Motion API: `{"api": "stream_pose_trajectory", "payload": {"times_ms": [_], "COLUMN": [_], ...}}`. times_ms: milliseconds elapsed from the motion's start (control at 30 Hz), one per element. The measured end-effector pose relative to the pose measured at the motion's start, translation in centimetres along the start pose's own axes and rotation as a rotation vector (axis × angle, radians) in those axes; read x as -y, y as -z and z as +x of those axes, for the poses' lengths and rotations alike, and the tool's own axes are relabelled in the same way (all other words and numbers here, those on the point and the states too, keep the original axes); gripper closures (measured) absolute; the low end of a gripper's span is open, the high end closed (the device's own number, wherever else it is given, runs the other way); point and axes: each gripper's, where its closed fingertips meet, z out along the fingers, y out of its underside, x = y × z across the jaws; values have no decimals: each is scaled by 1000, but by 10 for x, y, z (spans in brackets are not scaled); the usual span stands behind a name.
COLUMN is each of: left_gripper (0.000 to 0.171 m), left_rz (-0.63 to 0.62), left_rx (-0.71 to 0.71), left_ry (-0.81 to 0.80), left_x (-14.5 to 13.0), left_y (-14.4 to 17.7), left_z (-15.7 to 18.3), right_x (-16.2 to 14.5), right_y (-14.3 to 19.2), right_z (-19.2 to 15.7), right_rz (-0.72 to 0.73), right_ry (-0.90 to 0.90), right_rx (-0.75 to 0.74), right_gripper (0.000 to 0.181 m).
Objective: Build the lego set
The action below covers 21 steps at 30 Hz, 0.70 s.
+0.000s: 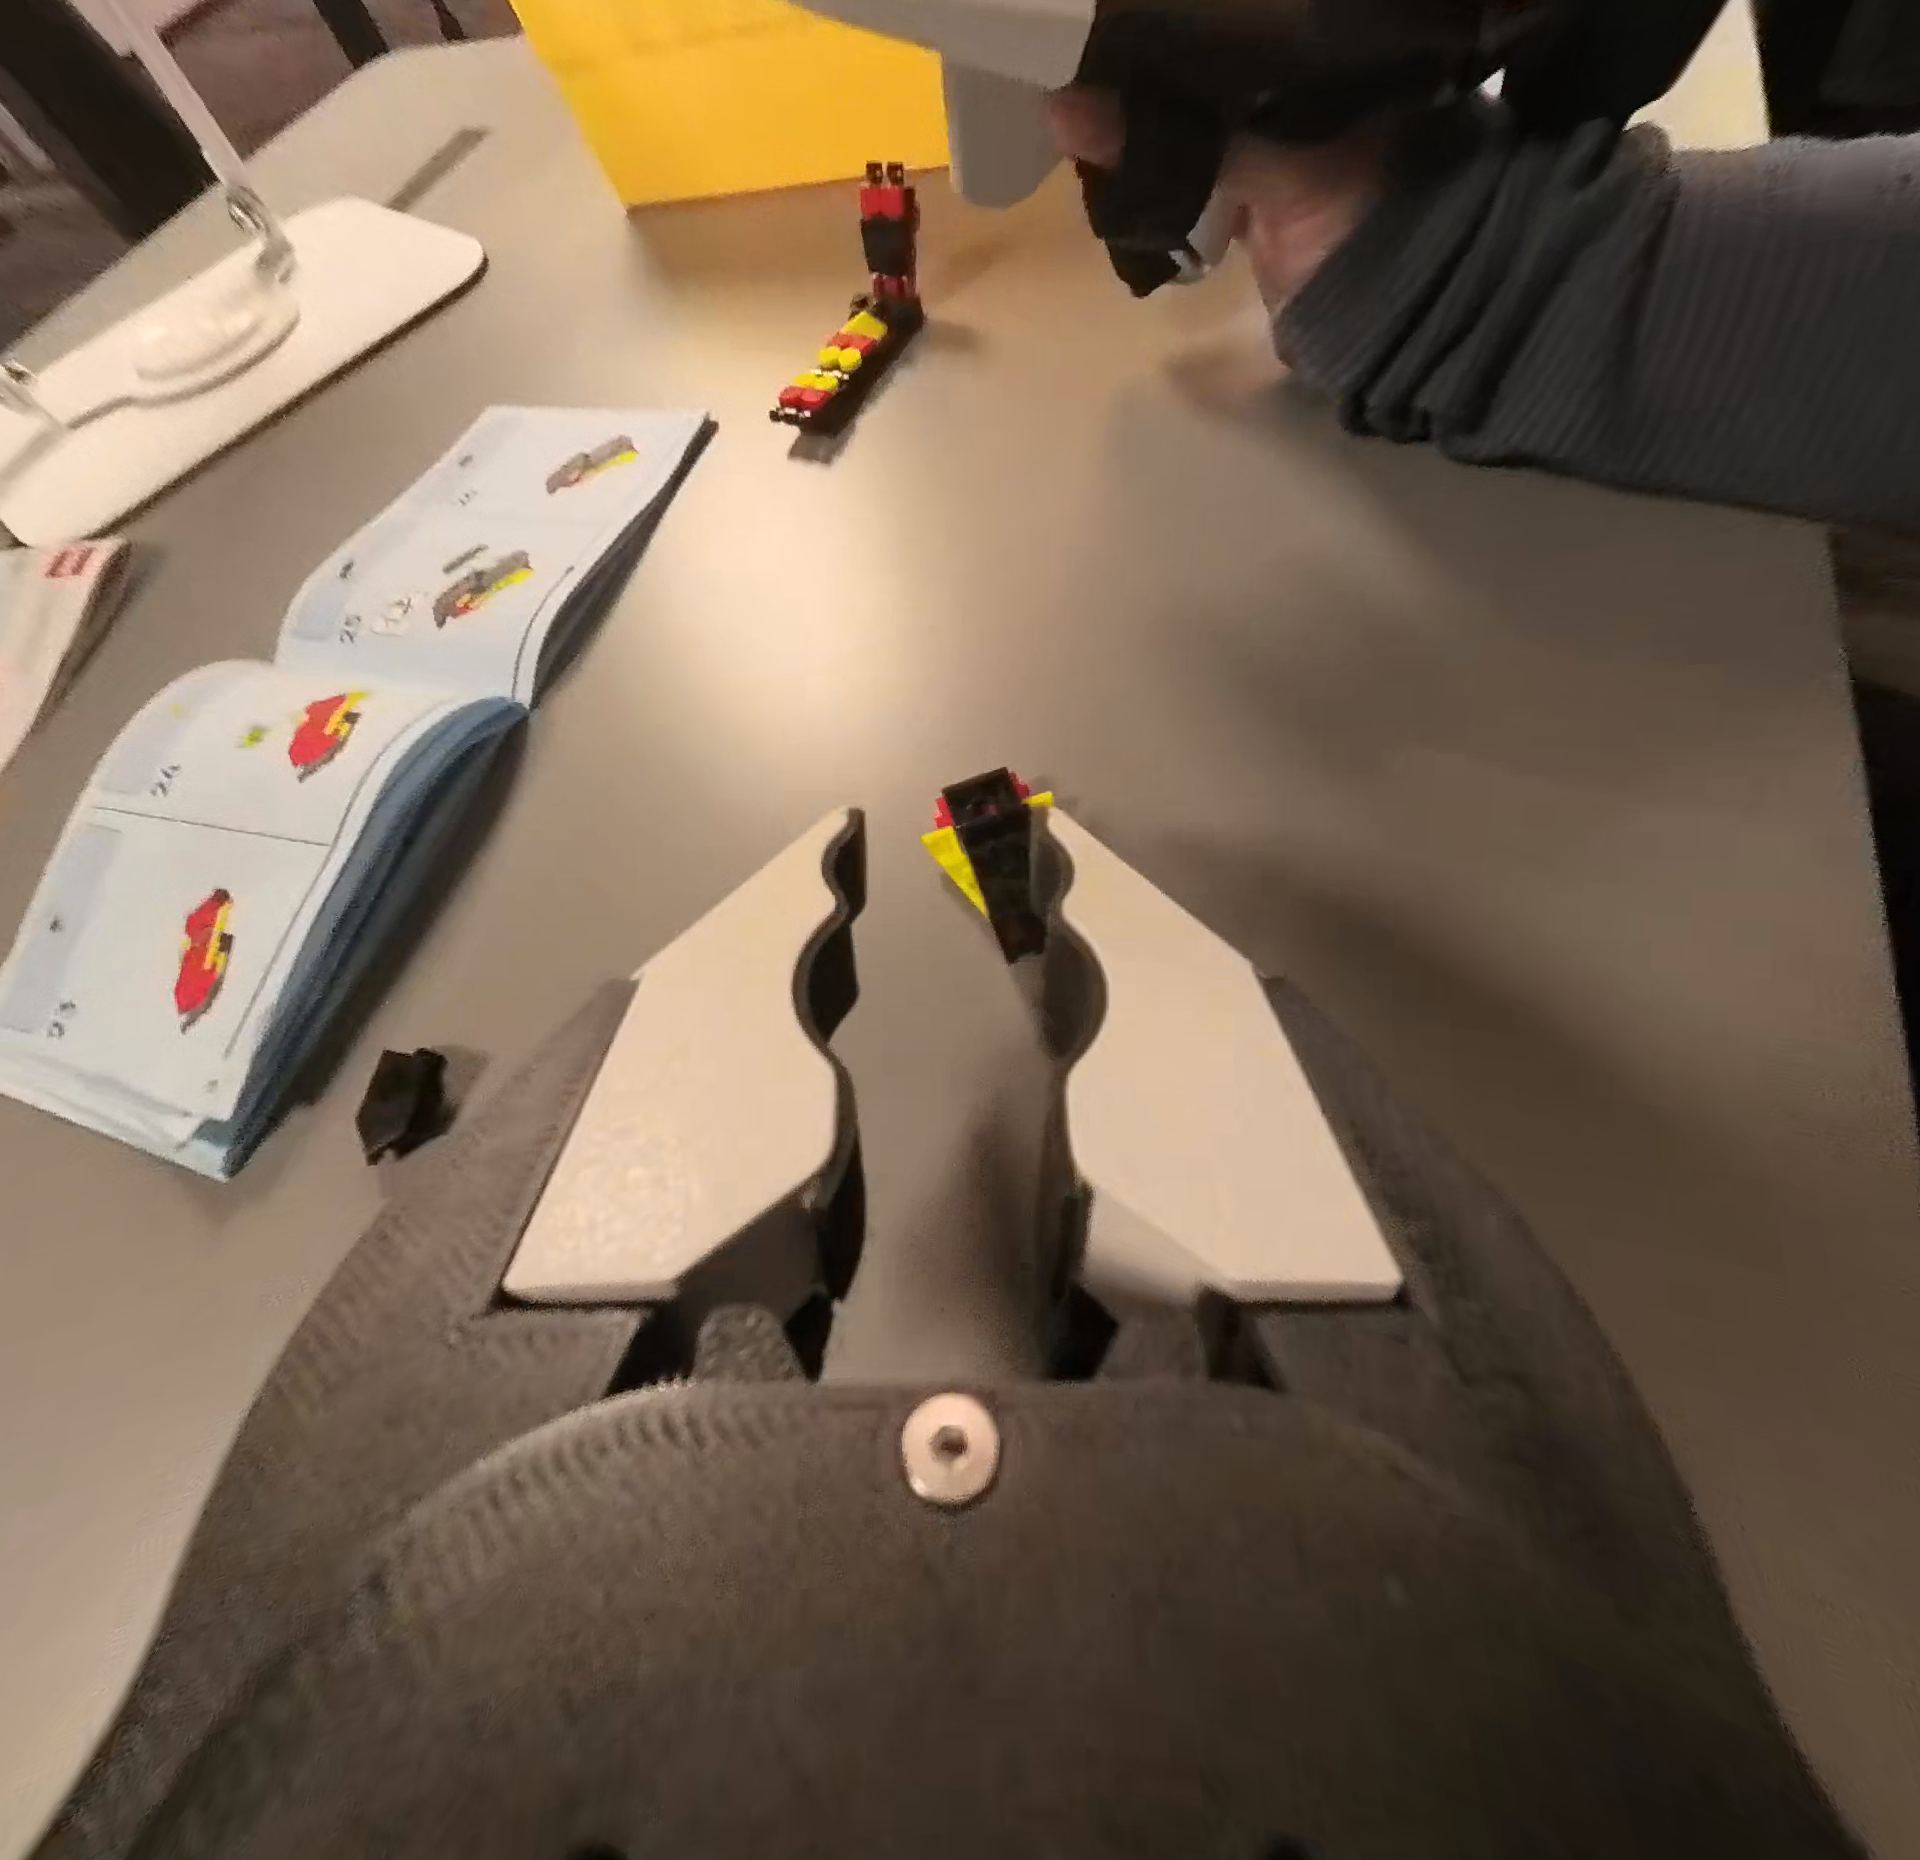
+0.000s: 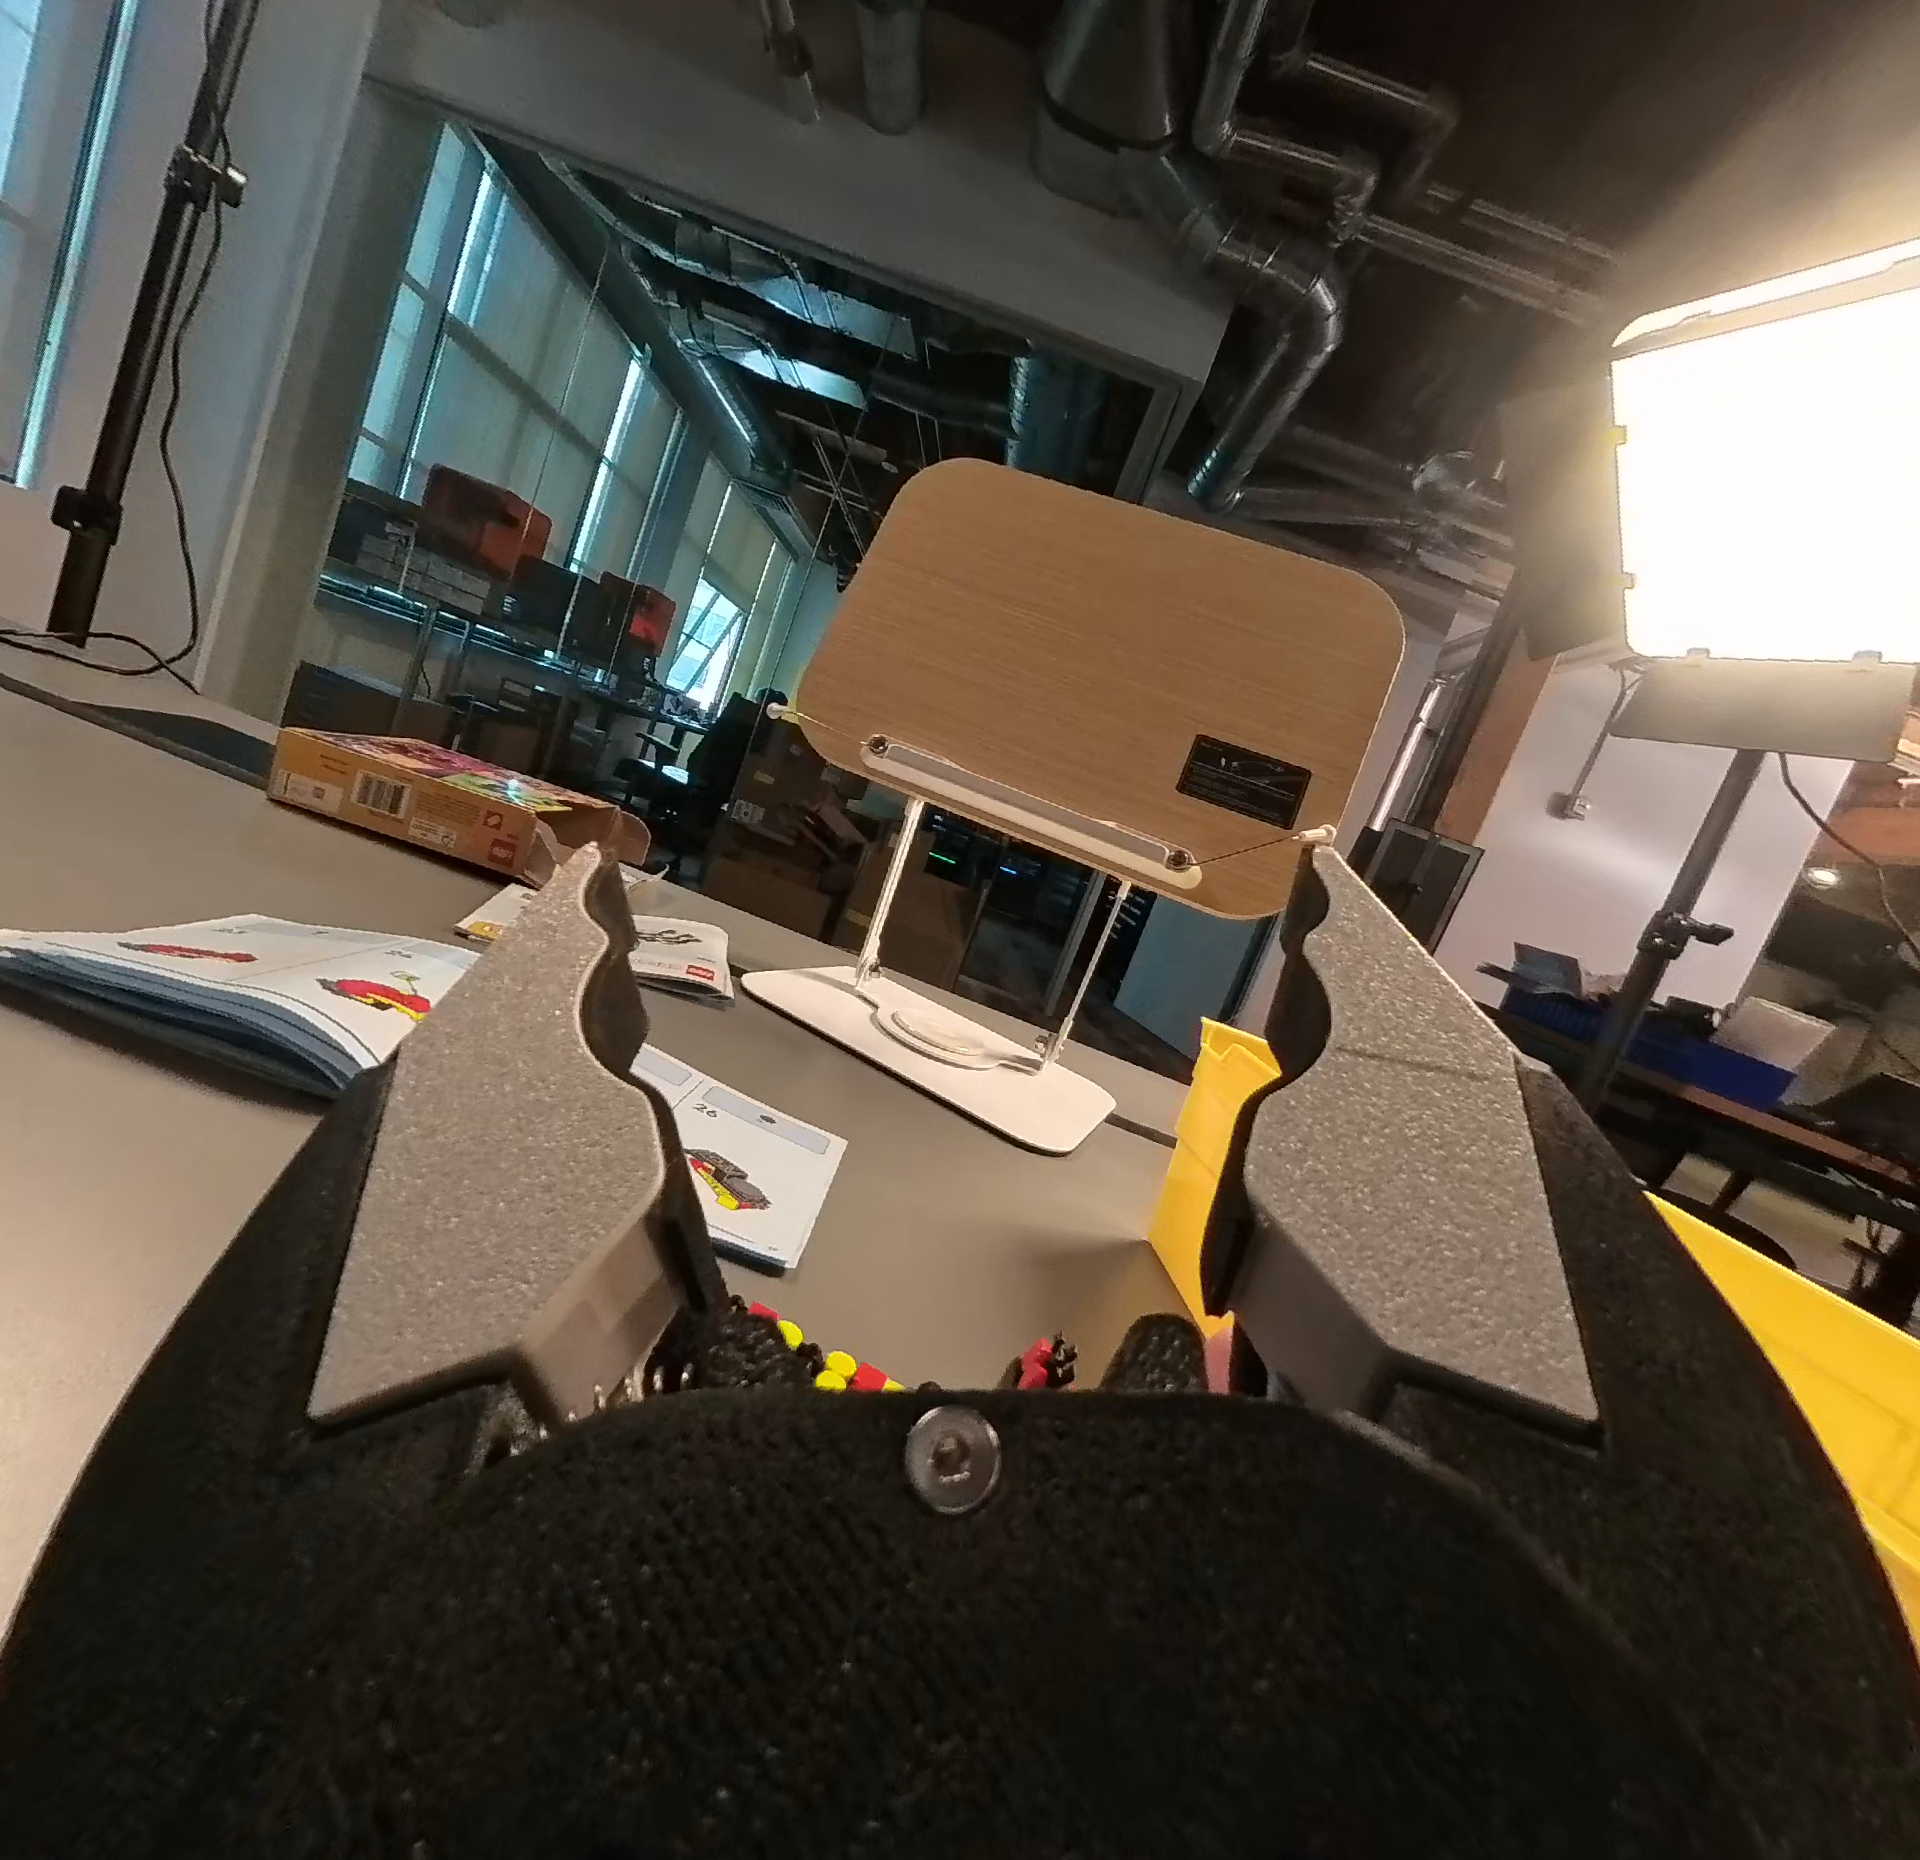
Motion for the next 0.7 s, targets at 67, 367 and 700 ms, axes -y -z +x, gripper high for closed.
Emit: {"api": "stream_pose_trajectory", "payload": {"times_ms": [67, 367, 700], "left_gripper": [141, 147, 156], "left_rz": [-14, -92, 155], "left_rx": [-18, 8, 2], "left_ry": [22, -36, 122], "left_x": [-1, -9, 26], "left_y": [-4, -13, 12], "left_z": [3, 10, -11], "right_x": [0, 2, 45], "right_y": [0, 0, 19], "right_z": [-1, -8, -76], "right_rz": [0, 7, 128], "right_ry": [2, 1, -59], "right_rx": [5, 32, 363], "right_gripper": [59, 59, 67]}}
